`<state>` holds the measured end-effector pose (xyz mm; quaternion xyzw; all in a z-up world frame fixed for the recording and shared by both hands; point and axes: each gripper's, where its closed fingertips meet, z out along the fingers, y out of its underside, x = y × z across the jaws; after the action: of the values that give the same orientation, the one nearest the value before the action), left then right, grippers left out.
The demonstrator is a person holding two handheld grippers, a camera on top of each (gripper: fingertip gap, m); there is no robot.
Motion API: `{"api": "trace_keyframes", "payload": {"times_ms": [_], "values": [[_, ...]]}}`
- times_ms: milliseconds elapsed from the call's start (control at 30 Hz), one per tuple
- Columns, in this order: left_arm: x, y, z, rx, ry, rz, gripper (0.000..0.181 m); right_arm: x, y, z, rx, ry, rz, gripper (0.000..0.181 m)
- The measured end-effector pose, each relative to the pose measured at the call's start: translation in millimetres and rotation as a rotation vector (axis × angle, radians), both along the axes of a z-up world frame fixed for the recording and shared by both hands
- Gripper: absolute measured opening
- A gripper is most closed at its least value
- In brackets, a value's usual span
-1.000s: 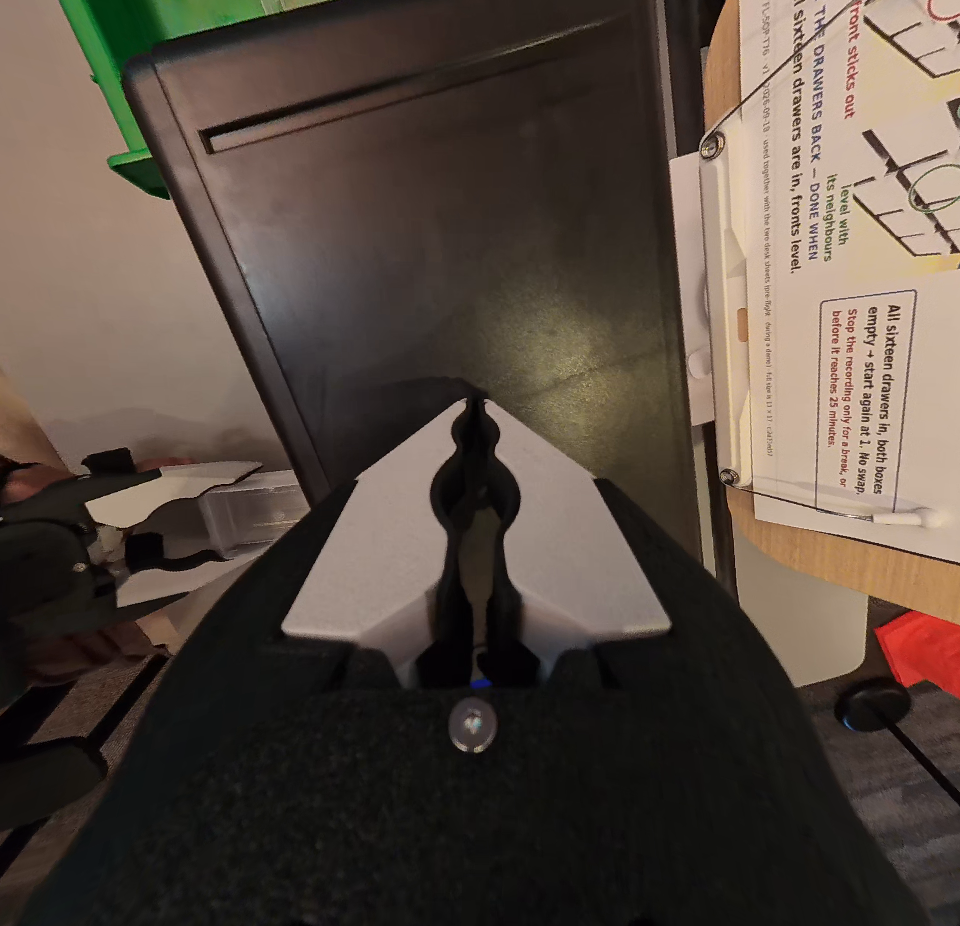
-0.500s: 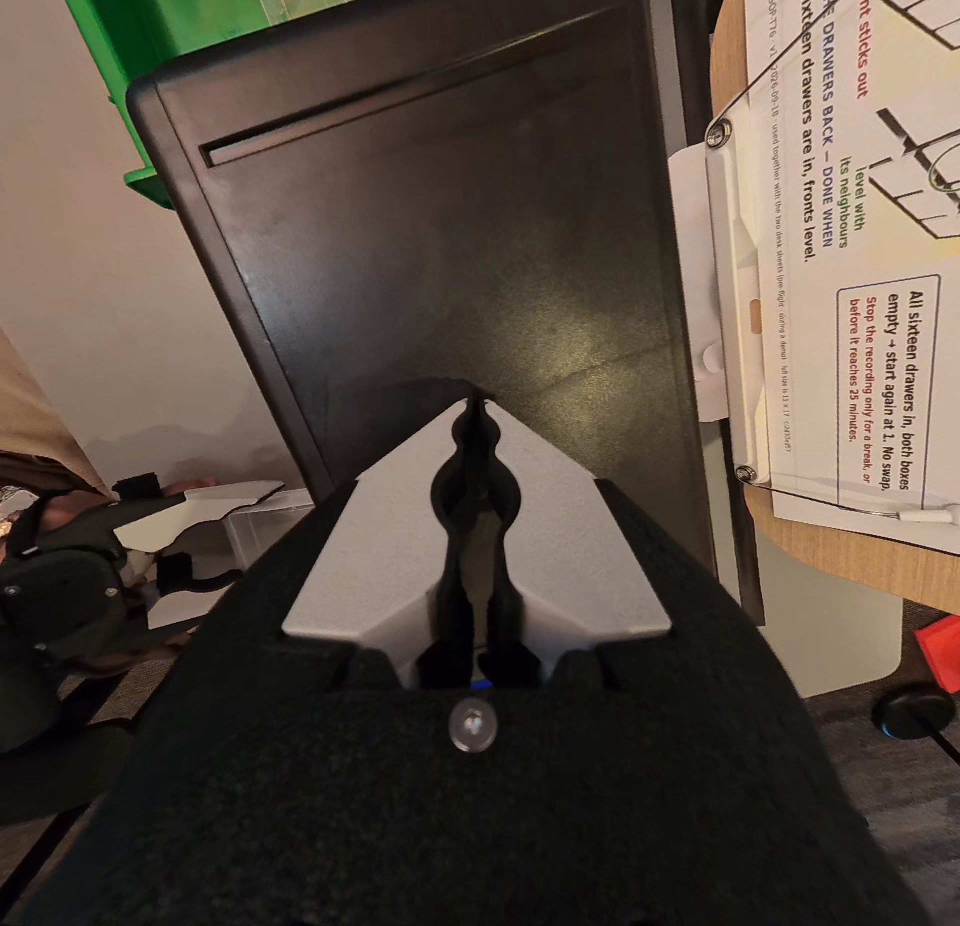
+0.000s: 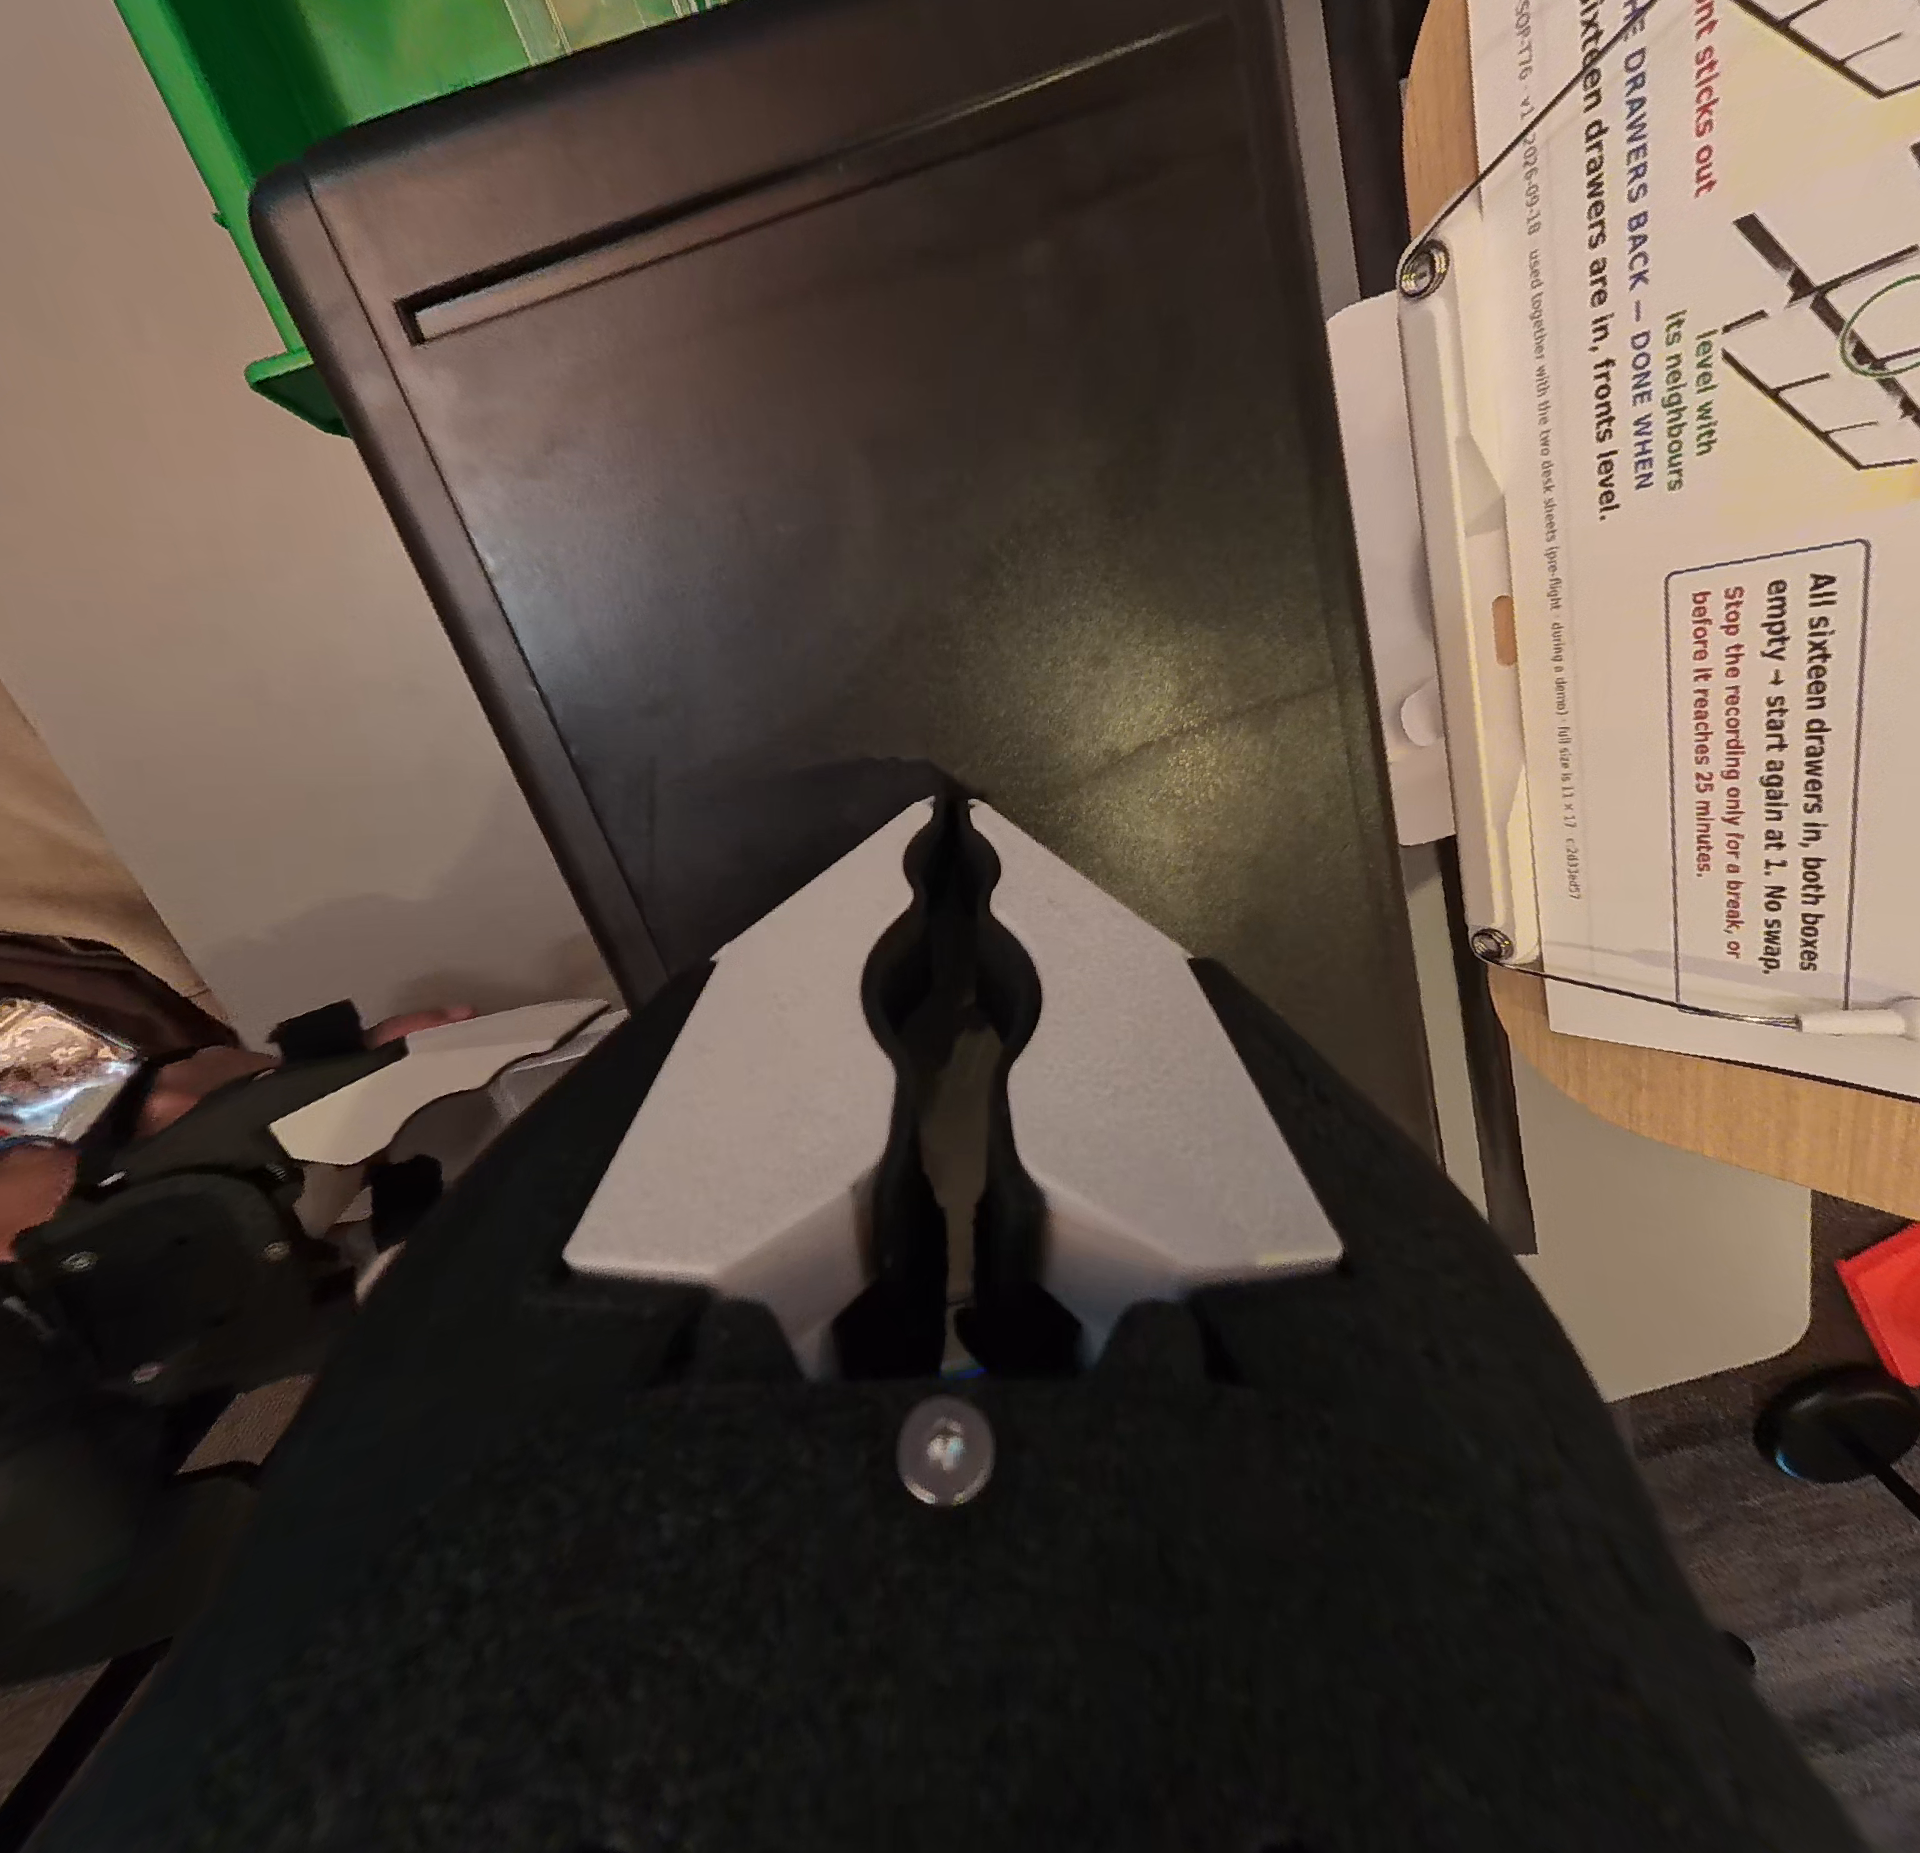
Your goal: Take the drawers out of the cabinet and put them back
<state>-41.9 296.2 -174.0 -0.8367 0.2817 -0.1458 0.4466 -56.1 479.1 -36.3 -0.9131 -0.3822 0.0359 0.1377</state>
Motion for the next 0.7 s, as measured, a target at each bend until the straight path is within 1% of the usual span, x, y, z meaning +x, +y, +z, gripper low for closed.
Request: {"api": "trace_keyframes", "payload": {"times_ms": [200, 467, 567, 633, 667, 700], "values": [[15.6, 25.7, -4.0, 0.032, -0.031, 0.02, 0.065, 0.1, 0.2, -0.1, -0.007, 0.024, -0.001, 0.0], [41.4, 71.3, -1.8, 0.099, -0.046, 0.052, 0.066, 0.3, 0.4, -0.1, -0.021, 0.013, 0.009, 0.0], [49.3, 76.8, -2.6, 0.089, -0.075, 0.006, 0.069, 1.6, 1.8, -0.2, -0.022, 0.0, 0.01, 0.0], [51.2, 71.3, -1.3, 0.096, -0.092, -0.035, 0.085, 1.7, 1.9, -0.2, -0.025, -0.001, 0.01, 0.0], [47.0, 66.7, 1.4, 0.118, -0.097, -0.037, 0.087, 1.6, 1.8, -0.2, -0.025, -0.003, 0.012, 0.0], [42.1, 60.7, 5.3, 0.145, -0.111, -0.04, 0.085, 1.6, 1.8, -0.1, -0.024, -0.006, 0.013, 0.0]]}}
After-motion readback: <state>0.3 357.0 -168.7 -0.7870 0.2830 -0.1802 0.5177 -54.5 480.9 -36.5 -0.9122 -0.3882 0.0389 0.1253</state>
